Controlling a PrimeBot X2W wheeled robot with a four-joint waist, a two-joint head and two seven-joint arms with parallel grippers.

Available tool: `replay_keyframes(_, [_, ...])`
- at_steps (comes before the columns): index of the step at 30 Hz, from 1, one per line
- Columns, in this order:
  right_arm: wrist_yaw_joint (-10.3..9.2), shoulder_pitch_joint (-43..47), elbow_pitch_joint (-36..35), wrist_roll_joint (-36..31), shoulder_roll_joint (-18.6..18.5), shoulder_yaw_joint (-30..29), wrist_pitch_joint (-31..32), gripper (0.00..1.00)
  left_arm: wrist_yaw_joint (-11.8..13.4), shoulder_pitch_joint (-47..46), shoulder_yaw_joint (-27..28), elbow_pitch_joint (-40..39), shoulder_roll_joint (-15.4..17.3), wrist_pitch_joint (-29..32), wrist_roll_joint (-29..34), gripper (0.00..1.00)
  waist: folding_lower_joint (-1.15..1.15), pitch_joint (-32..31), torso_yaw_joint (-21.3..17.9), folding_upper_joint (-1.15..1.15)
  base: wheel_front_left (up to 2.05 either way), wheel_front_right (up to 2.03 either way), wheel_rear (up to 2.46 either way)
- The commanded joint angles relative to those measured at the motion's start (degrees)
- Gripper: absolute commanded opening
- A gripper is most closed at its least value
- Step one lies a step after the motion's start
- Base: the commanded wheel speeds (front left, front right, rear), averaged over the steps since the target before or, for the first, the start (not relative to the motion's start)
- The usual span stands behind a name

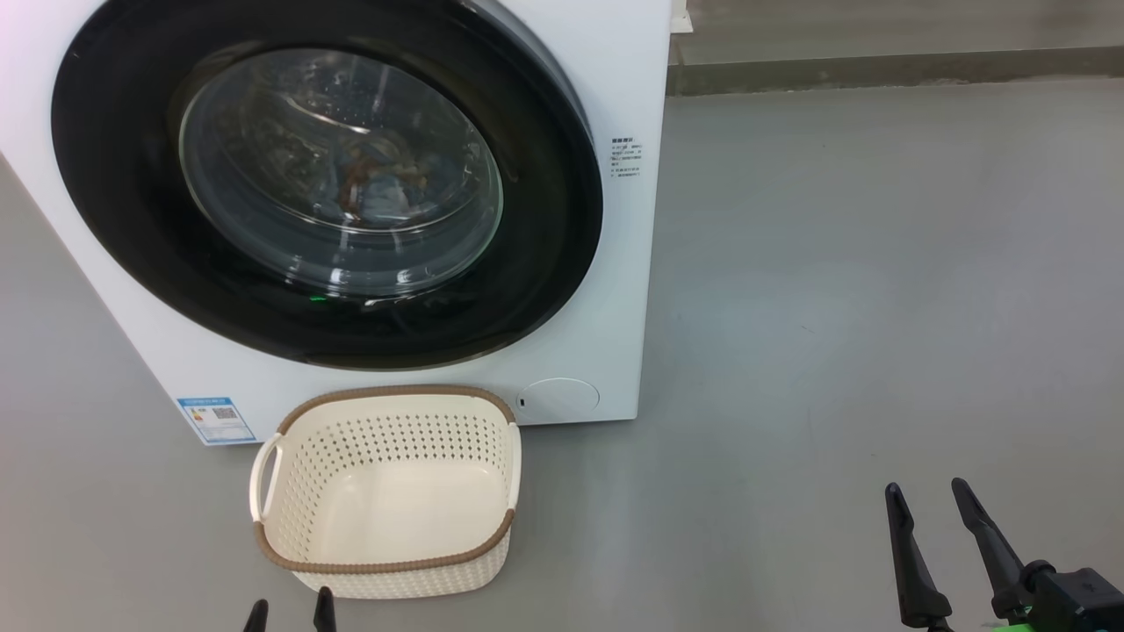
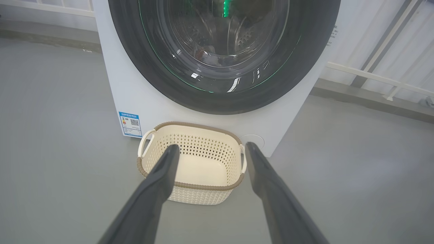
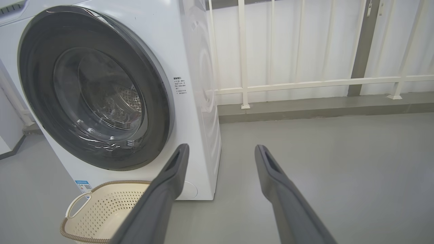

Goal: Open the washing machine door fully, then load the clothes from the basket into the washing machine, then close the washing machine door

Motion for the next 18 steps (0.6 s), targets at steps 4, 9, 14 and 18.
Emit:
replay_keyframes(4, [-0.33, -0.71, -1.36, -0.26, -0.49, 1.46, -0.26, 1.0, -0.33, -1.48, 2.18, -1.64, 0.58, -0.37, 0.62, 1.0, 0.0, 0.11, 0.07, 0.0, 0.0, 0.0, 0.0])
replay_keyframes(9, [-0.33, -0.8, -1.02, -0.01, -0.49, 1.44, -0.26, 1.0, -0.35, -1.66, 2.29, -1.76, 0.58, -0.37, 0.78, 1.0, 0.0, 0.22, 0.19, 0.0, 0.0, 0.0, 0.0])
replay_keyframes(14, [-0.33, -0.9, -0.55, 0.31, -0.48, 1.7, -0.26, 1.0, -0.4, -1.72, 2.33, -1.86, 0.58, -0.37, 0.94, 1.0, 0.0, 0.15, 0.26, 0.0, 0.0, 0.0, 0.0])
replay_keyframes(18, [-0.33, -1.03, -0.37, 0.55, -0.48, 1.78, -0.26, 1.0, -0.38, -1.94, 2.52, -2.08, 0.58, -0.37, 1.2, 1.0, 0.0, 0.18, 0.41, 0.0, 0.0, 0.0, 0.0])
